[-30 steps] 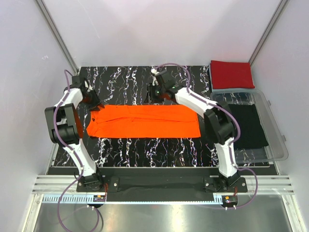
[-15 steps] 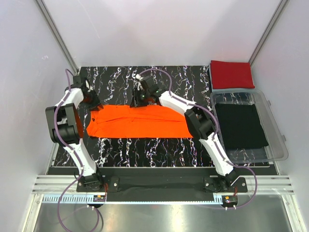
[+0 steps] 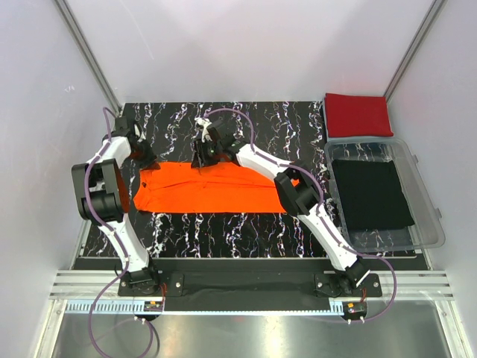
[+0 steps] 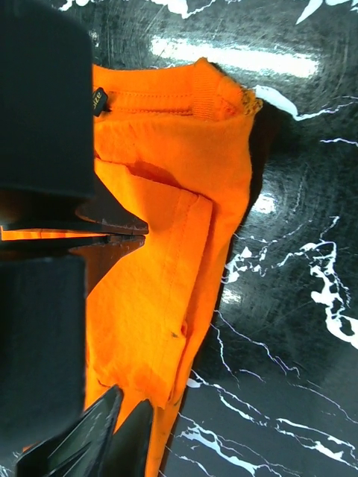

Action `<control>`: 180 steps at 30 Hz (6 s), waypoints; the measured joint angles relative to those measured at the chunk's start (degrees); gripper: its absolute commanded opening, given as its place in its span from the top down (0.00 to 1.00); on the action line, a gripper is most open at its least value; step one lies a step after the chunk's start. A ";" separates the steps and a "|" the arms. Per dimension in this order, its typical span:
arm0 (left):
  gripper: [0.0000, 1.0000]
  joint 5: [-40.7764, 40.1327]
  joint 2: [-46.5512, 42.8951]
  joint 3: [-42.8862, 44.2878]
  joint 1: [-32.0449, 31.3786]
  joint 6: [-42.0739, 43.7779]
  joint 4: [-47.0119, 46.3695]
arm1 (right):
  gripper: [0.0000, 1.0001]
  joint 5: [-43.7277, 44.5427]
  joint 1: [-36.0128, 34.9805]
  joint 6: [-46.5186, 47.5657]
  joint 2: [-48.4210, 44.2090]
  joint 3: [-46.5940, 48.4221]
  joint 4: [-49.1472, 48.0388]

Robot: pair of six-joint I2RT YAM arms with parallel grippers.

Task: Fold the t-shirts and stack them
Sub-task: Fold the tshirt

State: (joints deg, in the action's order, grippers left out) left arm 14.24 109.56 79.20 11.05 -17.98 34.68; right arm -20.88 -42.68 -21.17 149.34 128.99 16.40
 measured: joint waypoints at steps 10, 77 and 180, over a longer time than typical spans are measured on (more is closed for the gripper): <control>0.72 -1.64 -2.16 -0.22 -0.02 -0.68 0.17 | 0.63 -1.11 -0.02 0.92 3.17 2.95 0.24; 0.56 1.40 0.63 -1.99 2.03 2.10 -2.23 | 1.00 -2.25 -0.94 3.45 2.54 2.23 1.49; 0.97 -13.90 -18.12 -17.88 -3.04 -8.13 9.38 | 0.97 -6.99 -2.71 -3.32 -19.28 -36.68 -12.70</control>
State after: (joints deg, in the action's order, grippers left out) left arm 0.34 91.44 61.32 8.01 -26.11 44.05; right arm -27.88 -45.39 -24.49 130.06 92.31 3.70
